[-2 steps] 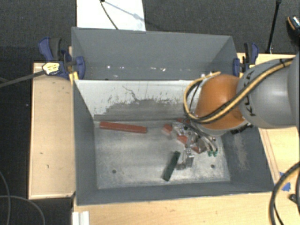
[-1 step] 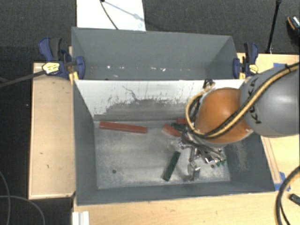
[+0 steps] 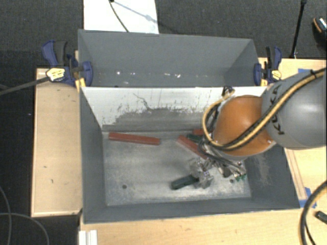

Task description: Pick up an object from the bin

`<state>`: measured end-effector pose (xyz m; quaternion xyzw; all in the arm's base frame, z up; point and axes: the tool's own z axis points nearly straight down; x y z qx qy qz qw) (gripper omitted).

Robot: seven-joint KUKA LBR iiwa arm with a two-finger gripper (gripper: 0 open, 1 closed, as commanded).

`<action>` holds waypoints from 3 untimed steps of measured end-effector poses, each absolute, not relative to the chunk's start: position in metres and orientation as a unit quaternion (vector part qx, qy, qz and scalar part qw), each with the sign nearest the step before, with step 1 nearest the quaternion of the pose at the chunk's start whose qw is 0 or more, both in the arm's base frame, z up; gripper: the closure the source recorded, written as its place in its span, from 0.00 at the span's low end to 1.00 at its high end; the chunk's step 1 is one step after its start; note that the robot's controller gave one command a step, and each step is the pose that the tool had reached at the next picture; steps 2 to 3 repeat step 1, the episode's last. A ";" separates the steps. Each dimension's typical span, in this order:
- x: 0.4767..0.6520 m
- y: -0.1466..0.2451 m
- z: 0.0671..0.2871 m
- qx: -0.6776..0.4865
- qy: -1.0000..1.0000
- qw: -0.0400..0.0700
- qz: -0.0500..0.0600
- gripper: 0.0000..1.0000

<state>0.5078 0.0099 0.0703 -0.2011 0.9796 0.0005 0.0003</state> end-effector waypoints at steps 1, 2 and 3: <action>0.562 -0.006 0.202 -0.254 0.967 0.006 -0.002 1.00; 0.562 -0.006 0.202 -0.254 0.967 0.006 -0.002 1.00; 0.562 -0.006 0.202 -0.254 0.967 0.006 -0.002 1.00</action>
Offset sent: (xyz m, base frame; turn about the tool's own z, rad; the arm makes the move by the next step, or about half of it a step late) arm 0.0507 -0.0150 0.1269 -0.1112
